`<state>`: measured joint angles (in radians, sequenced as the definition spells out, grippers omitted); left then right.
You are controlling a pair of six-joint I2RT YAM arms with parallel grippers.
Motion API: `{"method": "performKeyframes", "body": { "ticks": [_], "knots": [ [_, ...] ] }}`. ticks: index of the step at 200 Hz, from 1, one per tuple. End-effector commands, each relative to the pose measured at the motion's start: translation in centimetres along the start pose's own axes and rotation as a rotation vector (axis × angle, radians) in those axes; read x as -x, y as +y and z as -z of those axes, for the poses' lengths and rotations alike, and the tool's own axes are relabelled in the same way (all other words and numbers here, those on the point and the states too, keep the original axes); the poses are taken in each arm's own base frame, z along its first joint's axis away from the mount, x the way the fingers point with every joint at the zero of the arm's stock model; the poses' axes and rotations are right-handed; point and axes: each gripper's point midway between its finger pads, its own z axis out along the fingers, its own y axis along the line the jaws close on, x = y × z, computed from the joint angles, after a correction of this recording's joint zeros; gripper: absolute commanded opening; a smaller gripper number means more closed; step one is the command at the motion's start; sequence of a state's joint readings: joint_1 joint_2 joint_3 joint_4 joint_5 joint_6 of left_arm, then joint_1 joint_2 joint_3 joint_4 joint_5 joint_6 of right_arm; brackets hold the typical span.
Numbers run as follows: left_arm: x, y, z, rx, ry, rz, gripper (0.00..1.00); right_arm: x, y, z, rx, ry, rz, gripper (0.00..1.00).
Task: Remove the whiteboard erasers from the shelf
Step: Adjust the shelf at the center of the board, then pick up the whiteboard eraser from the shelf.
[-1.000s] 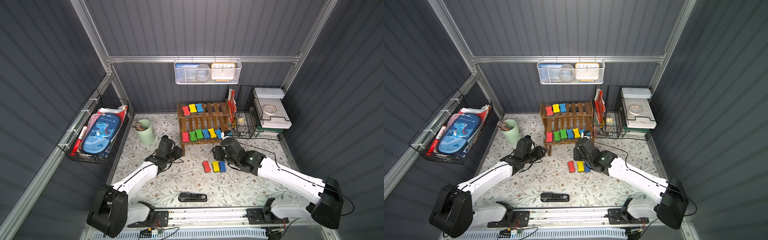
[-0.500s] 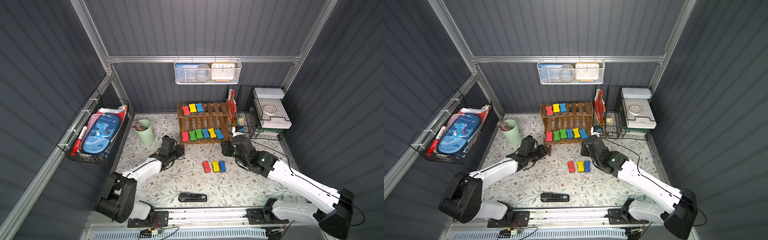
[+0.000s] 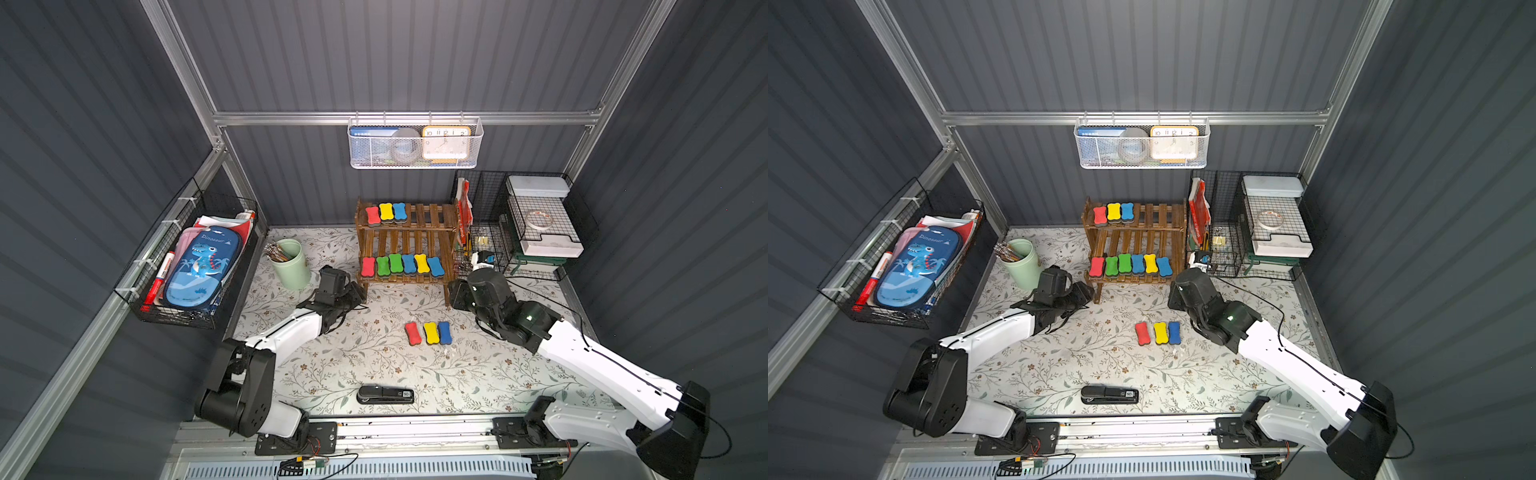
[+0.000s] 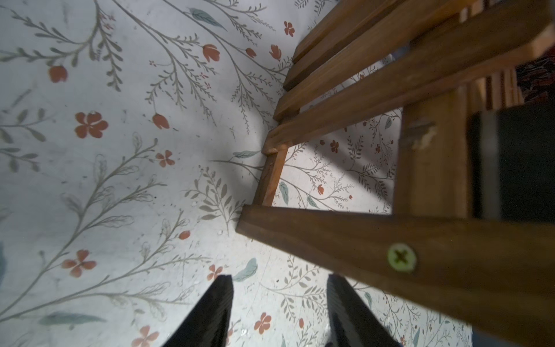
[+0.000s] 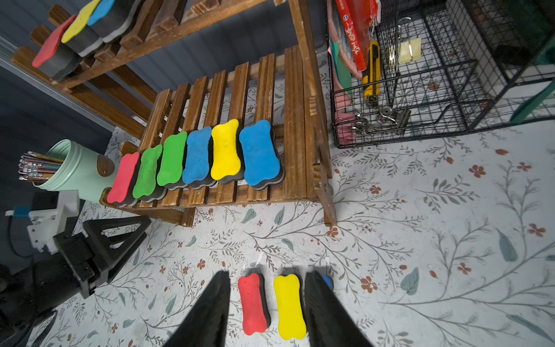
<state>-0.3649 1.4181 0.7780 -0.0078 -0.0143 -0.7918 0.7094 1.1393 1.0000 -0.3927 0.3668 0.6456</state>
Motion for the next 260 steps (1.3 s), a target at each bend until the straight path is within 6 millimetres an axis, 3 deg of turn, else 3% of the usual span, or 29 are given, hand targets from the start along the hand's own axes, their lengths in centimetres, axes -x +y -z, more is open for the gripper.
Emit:
{"method": "performKeyframes", "body": {
  "ticks": [1,31,56,67,80,121,160,224,260],
  "knots": [
    [0.4,0.3,3.5,0.036,-0.036,-0.026,0.60,0.6,-0.6,0.3,-0.006,-0.014,-0.013,0.46],
    [1.6,-2.2,7.4,0.033,-0.017,-0.122,0.69,0.9,-1.3,-0.2,-0.018,-0.005,-0.035,0.46],
    [4.5,-7.3,9.6,-0.018,0.017,-0.243,0.75,0.5,-1.6,-0.7,-0.018,0.017,-0.048,0.46],
    [5.5,-9.0,9.6,-0.021,0.047,-0.299,0.77,0.2,-1.6,-0.9,-0.017,0.029,-0.046,0.46],
    [8.1,-12.2,10.4,-0.042,0.043,-0.364,0.77,-0.1,-1.6,-1.1,-0.019,0.043,-0.049,0.46],
    [10.9,-17.5,7.8,-0.032,0.093,-0.478,0.74,-0.6,-1.4,-1.9,-0.012,0.077,-0.050,0.46],
    [11.4,-20.7,4.6,0.054,0.094,-0.590,0.70,-0.6,-1.4,-2.2,-0.016,0.093,-0.047,0.46],
    [13.2,-24.4,3.2,0.043,-0.095,-0.623,0.70,-1.9,-1.7,-4.0,-0.024,0.149,-0.047,0.46],
    [13.5,-26.5,4.2,0.001,-0.183,-0.647,0.69,-1.5,-0.7,-4.2,0.020,0.153,-0.032,0.46]
  ]
}}
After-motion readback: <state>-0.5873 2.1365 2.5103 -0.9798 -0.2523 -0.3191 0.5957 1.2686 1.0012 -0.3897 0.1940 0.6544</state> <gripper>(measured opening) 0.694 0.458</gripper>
